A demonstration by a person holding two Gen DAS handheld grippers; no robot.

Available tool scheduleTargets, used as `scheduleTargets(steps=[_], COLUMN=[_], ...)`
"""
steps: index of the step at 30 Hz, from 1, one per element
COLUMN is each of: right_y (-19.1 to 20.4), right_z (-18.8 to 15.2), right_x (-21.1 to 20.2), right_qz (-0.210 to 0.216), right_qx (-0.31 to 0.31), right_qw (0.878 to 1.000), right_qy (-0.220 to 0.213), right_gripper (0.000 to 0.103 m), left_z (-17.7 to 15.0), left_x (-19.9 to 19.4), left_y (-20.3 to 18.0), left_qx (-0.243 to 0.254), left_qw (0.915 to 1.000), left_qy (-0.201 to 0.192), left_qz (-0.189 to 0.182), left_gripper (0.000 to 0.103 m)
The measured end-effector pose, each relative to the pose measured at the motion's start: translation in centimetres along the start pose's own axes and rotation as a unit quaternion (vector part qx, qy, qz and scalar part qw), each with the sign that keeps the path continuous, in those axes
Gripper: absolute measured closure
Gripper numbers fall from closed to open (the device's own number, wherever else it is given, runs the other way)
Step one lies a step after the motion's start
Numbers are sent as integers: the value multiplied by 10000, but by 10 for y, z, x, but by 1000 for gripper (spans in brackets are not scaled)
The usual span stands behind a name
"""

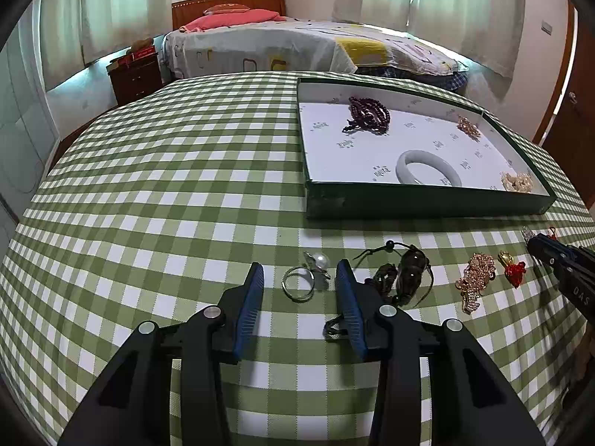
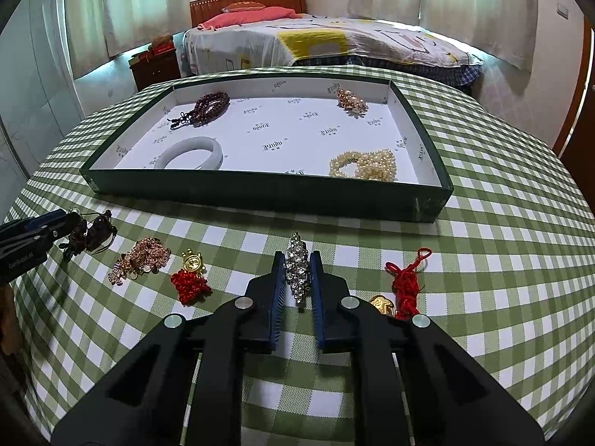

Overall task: Organize jewelry
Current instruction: 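Close the left tool on the silver pearl ring while the right tool holds the brooch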

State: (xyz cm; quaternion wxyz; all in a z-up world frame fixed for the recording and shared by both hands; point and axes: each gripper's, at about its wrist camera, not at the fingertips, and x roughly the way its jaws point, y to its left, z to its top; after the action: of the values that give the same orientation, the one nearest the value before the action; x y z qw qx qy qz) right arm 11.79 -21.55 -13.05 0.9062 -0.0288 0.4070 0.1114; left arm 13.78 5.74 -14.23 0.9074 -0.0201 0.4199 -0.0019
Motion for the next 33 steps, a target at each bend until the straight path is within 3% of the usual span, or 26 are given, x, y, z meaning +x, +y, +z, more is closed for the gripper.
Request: scheduleTargets(steps=[6,33], right_y=[0,4], right_z=[0,1], right_x=[-1,-3], right_qz=[-5,101], right_qx=[-3,99], right_qw=[10000,9999], right_qy=[-9,-100], right_gripper=[89,90], left_z=[0,1], left_x=[-1,-19], left_y=[1,-6], left_qx=[5,79], left_qw=[10000,9997], left_qy=[-16,-206], left_qz=[-16,-66], left_gripper=[76,76])
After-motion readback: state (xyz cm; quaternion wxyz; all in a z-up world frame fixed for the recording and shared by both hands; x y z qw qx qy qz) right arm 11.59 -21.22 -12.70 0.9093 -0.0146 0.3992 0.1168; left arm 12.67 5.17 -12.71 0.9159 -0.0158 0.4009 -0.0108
